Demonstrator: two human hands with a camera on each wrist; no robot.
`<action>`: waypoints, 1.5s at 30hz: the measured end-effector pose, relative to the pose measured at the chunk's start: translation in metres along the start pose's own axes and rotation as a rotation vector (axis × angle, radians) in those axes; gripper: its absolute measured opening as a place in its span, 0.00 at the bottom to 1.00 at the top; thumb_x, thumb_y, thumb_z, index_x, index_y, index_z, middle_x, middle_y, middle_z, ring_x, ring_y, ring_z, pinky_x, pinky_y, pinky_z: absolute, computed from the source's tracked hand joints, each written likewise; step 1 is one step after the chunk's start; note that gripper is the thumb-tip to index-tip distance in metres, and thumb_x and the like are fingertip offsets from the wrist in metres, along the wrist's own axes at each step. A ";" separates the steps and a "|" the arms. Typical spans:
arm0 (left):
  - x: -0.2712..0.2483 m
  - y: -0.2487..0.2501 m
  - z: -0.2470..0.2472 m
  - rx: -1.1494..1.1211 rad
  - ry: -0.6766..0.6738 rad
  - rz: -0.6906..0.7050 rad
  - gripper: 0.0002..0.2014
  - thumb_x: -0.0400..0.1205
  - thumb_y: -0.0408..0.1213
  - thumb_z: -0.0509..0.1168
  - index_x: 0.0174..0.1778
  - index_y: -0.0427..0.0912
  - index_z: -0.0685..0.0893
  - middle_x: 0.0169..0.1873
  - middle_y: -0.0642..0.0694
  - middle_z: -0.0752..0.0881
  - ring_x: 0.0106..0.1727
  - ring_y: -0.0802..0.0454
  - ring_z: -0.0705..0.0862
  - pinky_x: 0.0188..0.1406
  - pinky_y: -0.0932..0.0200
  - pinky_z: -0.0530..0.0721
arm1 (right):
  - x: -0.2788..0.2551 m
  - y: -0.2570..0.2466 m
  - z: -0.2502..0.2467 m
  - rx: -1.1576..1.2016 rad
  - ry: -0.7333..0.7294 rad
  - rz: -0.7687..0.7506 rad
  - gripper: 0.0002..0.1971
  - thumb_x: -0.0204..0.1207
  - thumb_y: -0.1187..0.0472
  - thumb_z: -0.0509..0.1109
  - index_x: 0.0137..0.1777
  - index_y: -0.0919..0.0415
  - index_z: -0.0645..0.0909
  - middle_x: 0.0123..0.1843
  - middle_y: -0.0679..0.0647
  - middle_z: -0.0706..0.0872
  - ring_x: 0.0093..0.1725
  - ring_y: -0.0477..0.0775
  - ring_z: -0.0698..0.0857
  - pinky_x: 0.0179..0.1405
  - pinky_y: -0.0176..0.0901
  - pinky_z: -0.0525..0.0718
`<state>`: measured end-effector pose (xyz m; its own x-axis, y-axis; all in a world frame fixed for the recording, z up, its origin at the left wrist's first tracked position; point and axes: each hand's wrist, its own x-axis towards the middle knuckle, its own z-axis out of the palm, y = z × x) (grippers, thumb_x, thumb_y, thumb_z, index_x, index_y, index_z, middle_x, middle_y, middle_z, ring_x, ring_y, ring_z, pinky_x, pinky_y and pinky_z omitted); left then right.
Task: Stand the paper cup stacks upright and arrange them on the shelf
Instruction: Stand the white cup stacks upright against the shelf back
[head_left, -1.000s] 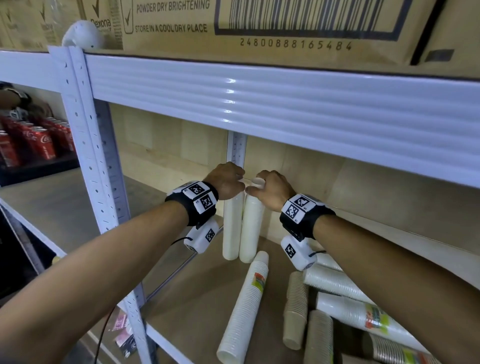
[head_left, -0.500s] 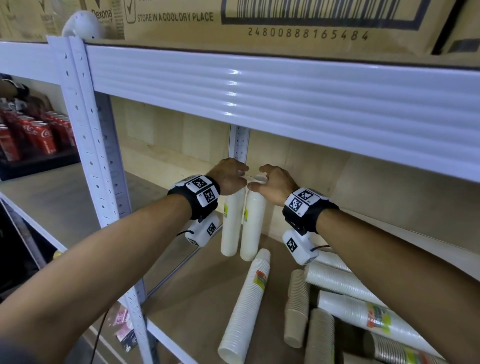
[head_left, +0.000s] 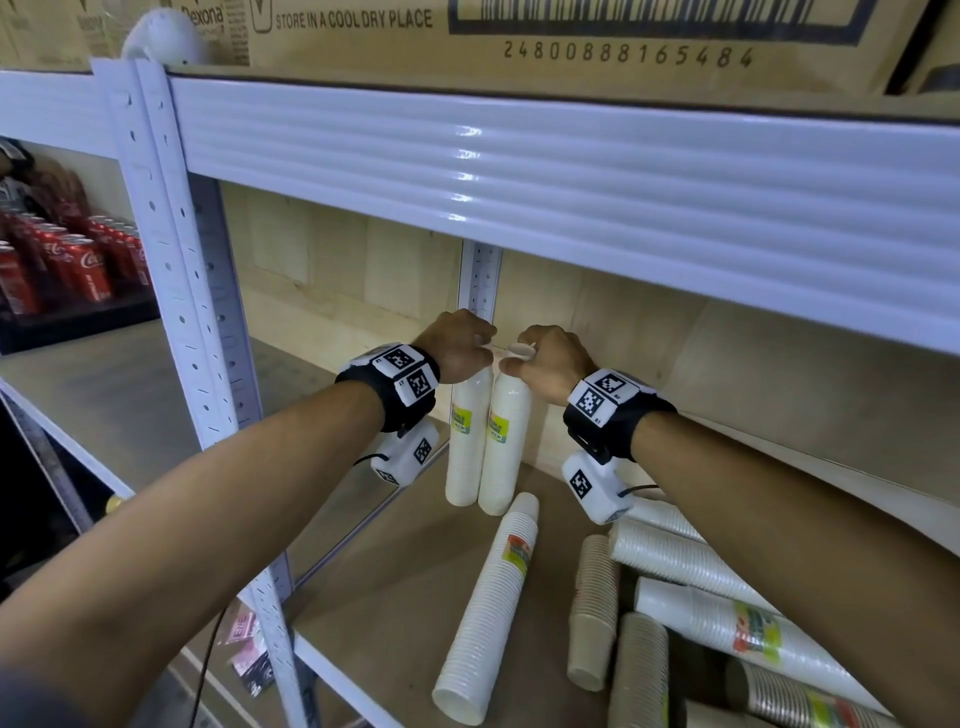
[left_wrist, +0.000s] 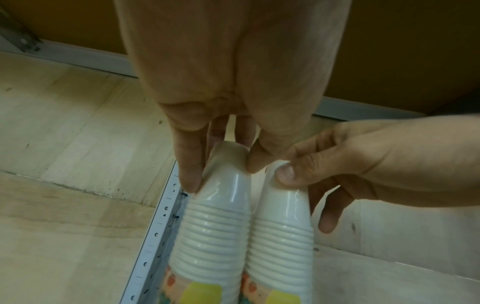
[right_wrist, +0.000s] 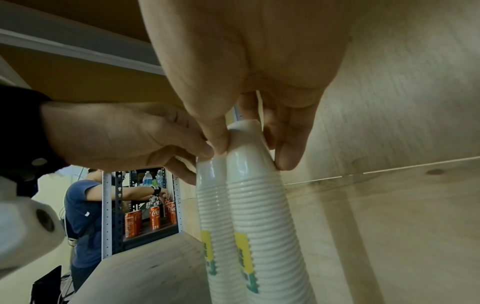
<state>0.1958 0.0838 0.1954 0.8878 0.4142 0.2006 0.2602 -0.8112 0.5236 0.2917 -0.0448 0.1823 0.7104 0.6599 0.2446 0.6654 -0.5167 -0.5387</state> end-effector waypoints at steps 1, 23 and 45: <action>0.000 0.000 0.000 0.016 0.003 0.012 0.20 0.83 0.37 0.64 0.72 0.43 0.81 0.72 0.46 0.79 0.73 0.48 0.76 0.67 0.61 0.73 | 0.001 0.000 0.000 -0.003 -0.004 -0.009 0.28 0.75 0.50 0.75 0.72 0.61 0.79 0.68 0.54 0.84 0.64 0.55 0.83 0.50 0.38 0.74; -0.008 0.005 -0.001 0.057 0.074 0.013 0.17 0.83 0.40 0.66 0.66 0.38 0.84 0.68 0.40 0.82 0.69 0.42 0.79 0.65 0.55 0.77 | -0.006 -0.003 -0.003 0.037 -0.056 -0.012 0.28 0.78 0.57 0.74 0.77 0.58 0.73 0.70 0.52 0.82 0.67 0.52 0.81 0.52 0.37 0.73; -0.084 0.049 0.033 -0.052 -0.027 0.079 0.23 0.80 0.47 0.71 0.71 0.47 0.80 0.66 0.43 0.82 0.65 0.49 0.81 0.59 0.63 0.76 | -0.130 0.091 -0.047 -0.292 -0.212 0.123 0.42 0.67 0.49 0.82 0.79 0.53 0.68 0.75 0.57 0.76 0.72 0.57 0.78 0.68 0.53 0.79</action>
<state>0.1468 -0.0043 0.1772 0.9150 0.3375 0.2210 0.1691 -0.8182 0.5495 0.2705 -0.2030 0.1398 0.7464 0.6655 0.0037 0.6370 -0.7128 -0.2936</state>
